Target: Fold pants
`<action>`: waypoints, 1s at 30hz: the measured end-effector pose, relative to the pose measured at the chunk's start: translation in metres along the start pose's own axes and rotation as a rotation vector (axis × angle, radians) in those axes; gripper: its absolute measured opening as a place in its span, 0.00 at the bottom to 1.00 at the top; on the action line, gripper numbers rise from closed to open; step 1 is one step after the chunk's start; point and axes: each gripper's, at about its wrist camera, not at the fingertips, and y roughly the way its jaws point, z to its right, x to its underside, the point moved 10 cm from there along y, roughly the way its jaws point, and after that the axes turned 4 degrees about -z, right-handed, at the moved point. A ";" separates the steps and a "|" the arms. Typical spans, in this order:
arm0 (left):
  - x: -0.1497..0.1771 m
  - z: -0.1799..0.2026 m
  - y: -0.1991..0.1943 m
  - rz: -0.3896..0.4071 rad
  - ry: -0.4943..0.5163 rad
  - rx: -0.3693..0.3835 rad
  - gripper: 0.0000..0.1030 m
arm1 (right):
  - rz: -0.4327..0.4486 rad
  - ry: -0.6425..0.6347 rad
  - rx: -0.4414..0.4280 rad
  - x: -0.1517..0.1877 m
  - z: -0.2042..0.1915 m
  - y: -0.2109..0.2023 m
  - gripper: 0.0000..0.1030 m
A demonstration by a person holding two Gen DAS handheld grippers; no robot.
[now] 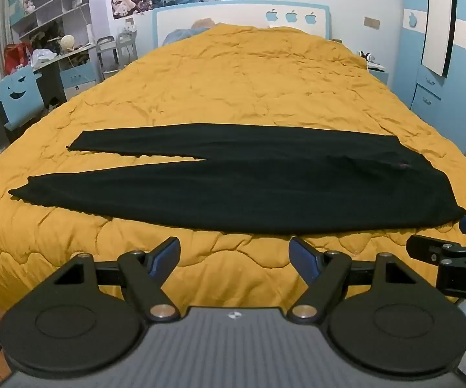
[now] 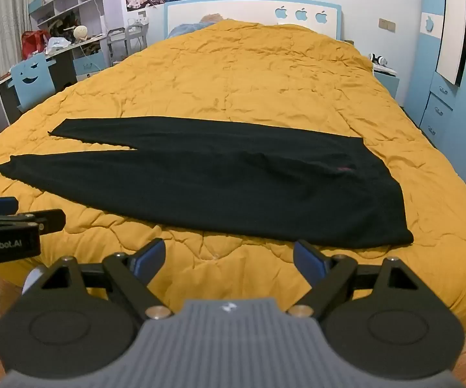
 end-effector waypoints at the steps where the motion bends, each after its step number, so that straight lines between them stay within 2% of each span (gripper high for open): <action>1: 0.000 0.000 0.000 -0.006 0.002 -0.001 0.87 | 0.003 -0.002 0.001 0.000 0.000 0.000 0.80; 30: 0.003 0.000 0.002 -0.002 -0.003 -0.001 0.87 | 0.002 0.005 -0.001 0.001 0.001 0.000 0.80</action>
